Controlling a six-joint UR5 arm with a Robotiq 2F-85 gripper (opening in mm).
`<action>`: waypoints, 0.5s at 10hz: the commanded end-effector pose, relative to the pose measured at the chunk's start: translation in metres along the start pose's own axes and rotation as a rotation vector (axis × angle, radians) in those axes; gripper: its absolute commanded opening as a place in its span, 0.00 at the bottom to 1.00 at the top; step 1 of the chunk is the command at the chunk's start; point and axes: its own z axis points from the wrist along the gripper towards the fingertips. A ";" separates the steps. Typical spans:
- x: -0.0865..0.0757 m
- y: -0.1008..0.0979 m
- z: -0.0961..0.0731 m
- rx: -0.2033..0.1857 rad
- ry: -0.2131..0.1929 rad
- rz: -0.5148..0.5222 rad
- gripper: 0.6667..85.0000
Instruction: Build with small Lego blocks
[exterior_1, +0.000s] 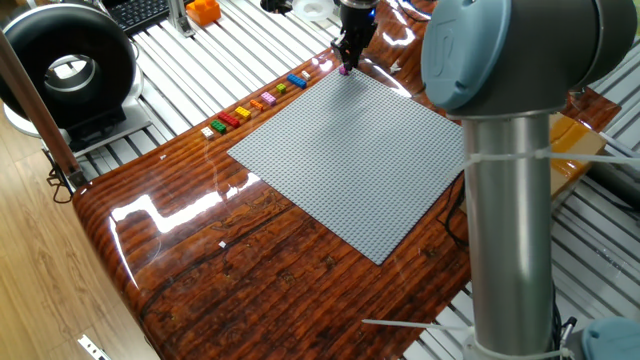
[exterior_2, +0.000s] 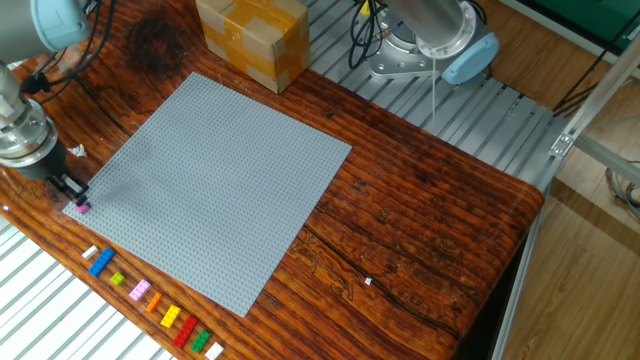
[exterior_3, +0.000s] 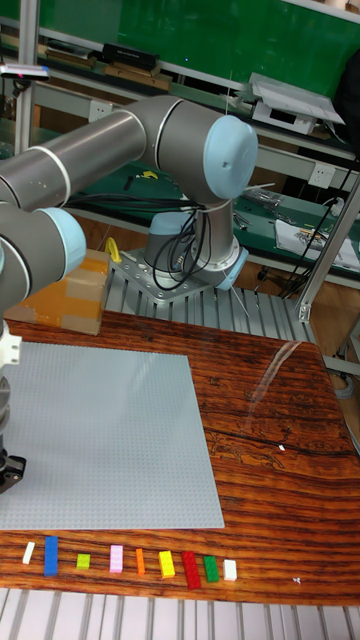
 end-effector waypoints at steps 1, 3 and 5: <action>-0.002 0.001 -0.004 0.000 0.001 0.017 0.19; -0.002 0.001 -0.004 0.003 0.004 0.024 0.15; -0.003 0.003 -0.004 0.008 0.001 0.041 0.09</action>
